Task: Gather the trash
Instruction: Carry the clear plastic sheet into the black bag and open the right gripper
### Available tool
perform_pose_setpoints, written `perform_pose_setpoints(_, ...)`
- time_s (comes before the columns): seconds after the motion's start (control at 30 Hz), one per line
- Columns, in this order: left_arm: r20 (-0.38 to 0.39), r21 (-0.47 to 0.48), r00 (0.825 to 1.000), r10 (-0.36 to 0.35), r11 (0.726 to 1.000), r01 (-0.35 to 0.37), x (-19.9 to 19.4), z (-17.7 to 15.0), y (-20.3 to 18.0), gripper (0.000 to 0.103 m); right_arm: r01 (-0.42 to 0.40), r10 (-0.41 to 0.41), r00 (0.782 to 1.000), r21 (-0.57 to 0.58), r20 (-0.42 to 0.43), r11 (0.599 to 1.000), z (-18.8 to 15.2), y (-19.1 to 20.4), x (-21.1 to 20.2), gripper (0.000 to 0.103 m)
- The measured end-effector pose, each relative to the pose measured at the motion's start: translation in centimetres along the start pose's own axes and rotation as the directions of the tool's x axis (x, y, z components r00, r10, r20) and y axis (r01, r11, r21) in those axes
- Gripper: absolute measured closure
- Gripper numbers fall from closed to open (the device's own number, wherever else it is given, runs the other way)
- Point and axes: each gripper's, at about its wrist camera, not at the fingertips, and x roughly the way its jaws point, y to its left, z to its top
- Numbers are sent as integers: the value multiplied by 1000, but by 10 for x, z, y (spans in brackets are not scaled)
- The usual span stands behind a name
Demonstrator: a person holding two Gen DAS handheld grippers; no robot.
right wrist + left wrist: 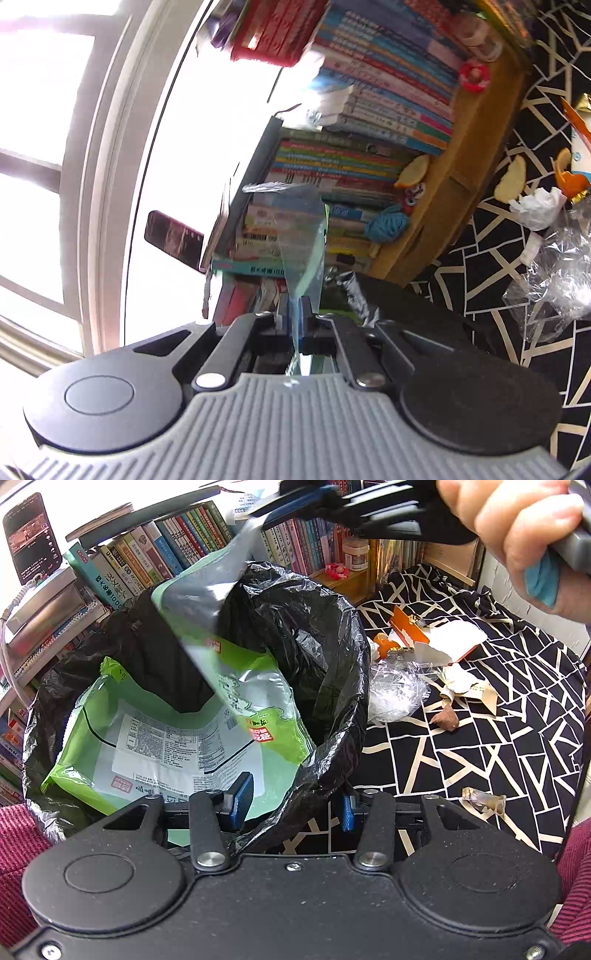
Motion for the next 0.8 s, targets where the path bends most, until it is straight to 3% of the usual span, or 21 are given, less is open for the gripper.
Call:
perform_pose_setpoints(0.1, -1, -1, 1000, 0, 1000, 0, 0, 0, -1, 59, 48, -57, 991, -77, -118, 996, -9, 18, 27, 96)
perform_pose_setpoints(0.2, 0, -1, 1000, 0, 1000, 0, 0, 0, -1, 59, 89, -127, 961, -159, -245, 983, -22, 30, 55, 96)
perform_pose_setpoints(0.3, -1, -1, 1000, 0, 1000, 0, 0, 0, -1, 59, 184, -267, 896, -252, -356, 950, -42, 37, 82, 94)
perform_pose_setpoints(0.47, -3, -3, 1000, -1, 1000, 1, 0, 0, -1, 59, 243, -362, 801, -293, -478, 925, -59, 28, 113, 90)
perform_pose_setpoints(0.53, -2, -4, 1000, -3, 1000, 3, 0, 0, 0, 59, 253, -374, 777, -294, -505, 922, -63, 25, 119, 73)
perform_pose_setpoints(0.67, -2, -4, 1000, -3, 1000, 3, 0, 1, 1, 59, 192, -322, 783, -286, -532, 939, -63, 30, 112, 42)
perform_pose_setpoints(0.8, -2, -4, 1000, -3, 1000, 3, 0, 1, 1, 59, 84, -217, 825, -268, -521, 960, -48, 47, 92, 26)
